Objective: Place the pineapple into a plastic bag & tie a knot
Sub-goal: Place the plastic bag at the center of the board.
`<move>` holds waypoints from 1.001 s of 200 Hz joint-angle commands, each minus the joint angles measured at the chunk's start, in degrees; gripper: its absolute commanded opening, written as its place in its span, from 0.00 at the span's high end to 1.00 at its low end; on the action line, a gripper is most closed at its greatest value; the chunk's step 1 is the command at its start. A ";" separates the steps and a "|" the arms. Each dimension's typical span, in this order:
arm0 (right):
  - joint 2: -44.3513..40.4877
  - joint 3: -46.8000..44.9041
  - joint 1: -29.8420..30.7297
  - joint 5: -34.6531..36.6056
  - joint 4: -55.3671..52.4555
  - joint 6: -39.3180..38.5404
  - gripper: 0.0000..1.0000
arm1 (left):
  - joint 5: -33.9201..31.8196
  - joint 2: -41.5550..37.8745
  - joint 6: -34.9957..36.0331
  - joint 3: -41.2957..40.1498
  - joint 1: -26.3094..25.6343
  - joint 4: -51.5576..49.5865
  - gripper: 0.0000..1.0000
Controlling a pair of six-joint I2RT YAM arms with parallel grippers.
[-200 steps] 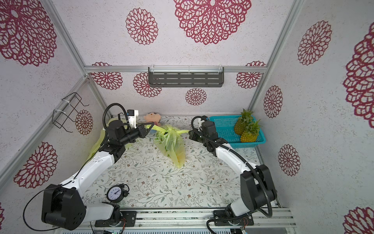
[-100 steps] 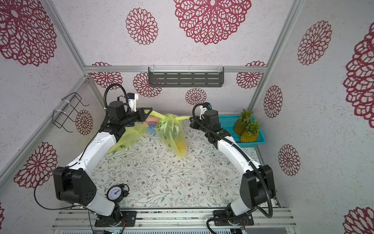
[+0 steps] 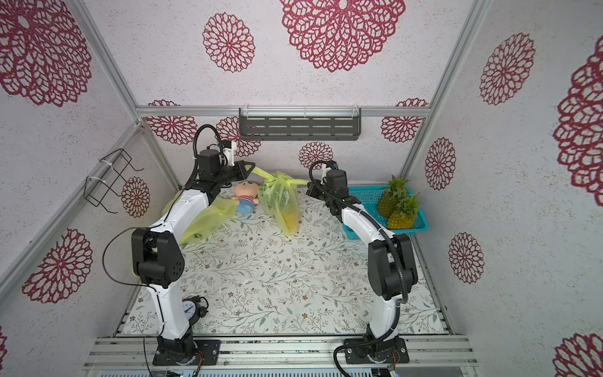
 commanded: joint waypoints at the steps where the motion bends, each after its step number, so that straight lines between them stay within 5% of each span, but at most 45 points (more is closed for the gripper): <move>1: 0.80 4.01 -4.77 5.17 3.64 1.32 1.00 | -6.42 1.31 -0.21 5.71 4.66 6.22 1.00; 34: 6.30 5.09 -6.09 5.90 1.30 1.83 1.00 | -5.81 6.03 -2.99 6.54 5.40 6.51 1.00; 125: 5.55 -2.34 -12.35 11.49 -1.29 1.59 1.00 | -13.17 4.36 -6.38 -12.43 8.21 7.96 1.00; 150: 5.50 -0.82 -11.61 8.43 -1.27 -0.19 1.00 | -8.65 4.81 -6.06 -10.62 7.79 8.05 1.00; 185: 5.12 0.99 -9.49 -6.18 -0.91 -6.18 1.00 | -0.98 4.10 -3.90 -10.14 5.43 8.80 1.00; 200: 5.31 4.00 -8.17 -7.23 -6.10 -7.97 0.89 | 1.44 3.48 -3.32 -10.08 4.71 8.50 0.95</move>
